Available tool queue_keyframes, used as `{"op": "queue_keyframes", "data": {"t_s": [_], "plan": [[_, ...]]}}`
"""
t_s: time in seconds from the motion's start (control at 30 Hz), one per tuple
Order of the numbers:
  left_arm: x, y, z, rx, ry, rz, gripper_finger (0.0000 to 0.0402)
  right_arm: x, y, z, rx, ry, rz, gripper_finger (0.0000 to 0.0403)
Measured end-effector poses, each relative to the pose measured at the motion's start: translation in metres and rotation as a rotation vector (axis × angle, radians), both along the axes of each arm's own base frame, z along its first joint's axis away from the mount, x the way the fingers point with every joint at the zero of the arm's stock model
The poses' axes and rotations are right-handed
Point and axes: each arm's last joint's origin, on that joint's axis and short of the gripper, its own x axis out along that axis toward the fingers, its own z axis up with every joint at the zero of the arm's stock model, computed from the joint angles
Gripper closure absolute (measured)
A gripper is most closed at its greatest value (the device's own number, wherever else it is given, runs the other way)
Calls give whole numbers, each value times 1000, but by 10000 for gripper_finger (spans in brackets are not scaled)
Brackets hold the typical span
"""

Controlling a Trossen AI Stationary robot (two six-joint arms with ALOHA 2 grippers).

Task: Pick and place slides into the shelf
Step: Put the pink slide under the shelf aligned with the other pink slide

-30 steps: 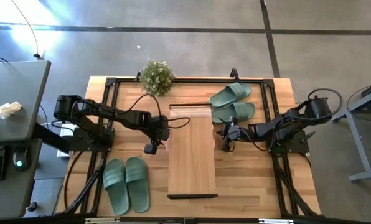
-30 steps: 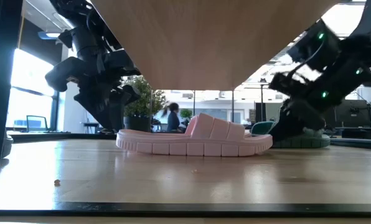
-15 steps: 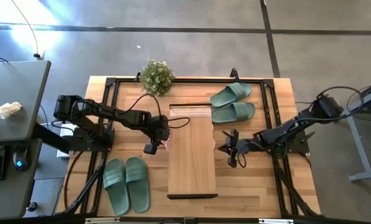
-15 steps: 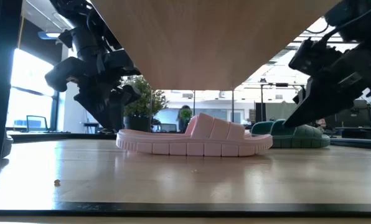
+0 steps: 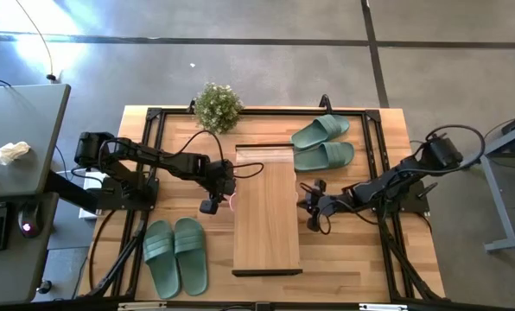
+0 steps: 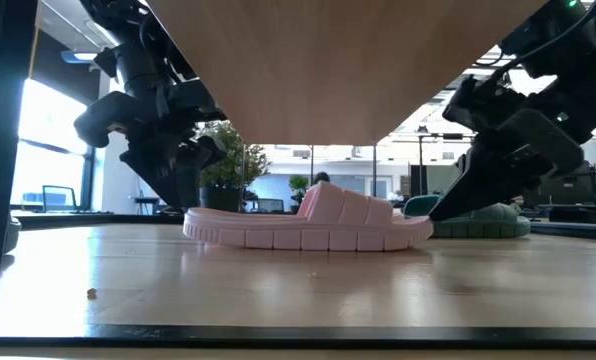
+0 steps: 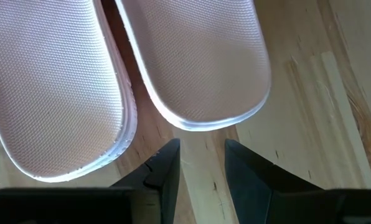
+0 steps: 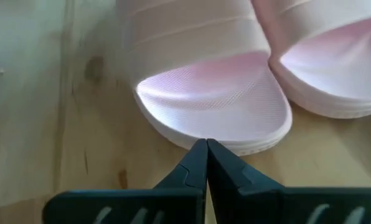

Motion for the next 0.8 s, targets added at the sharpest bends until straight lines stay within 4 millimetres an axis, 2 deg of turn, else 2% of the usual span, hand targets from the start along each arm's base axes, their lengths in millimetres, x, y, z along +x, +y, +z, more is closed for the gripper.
{"op": "queue_keyframes", "data": {"t_s": [0.6,0.8], "plan": [[-3,-1,-1,-15,36,22,291,-1,-4,-1,12,4,-64,403],[-14,0,12,46,58,84,291,-1,-4,-1,15,4,-65,403]]}}
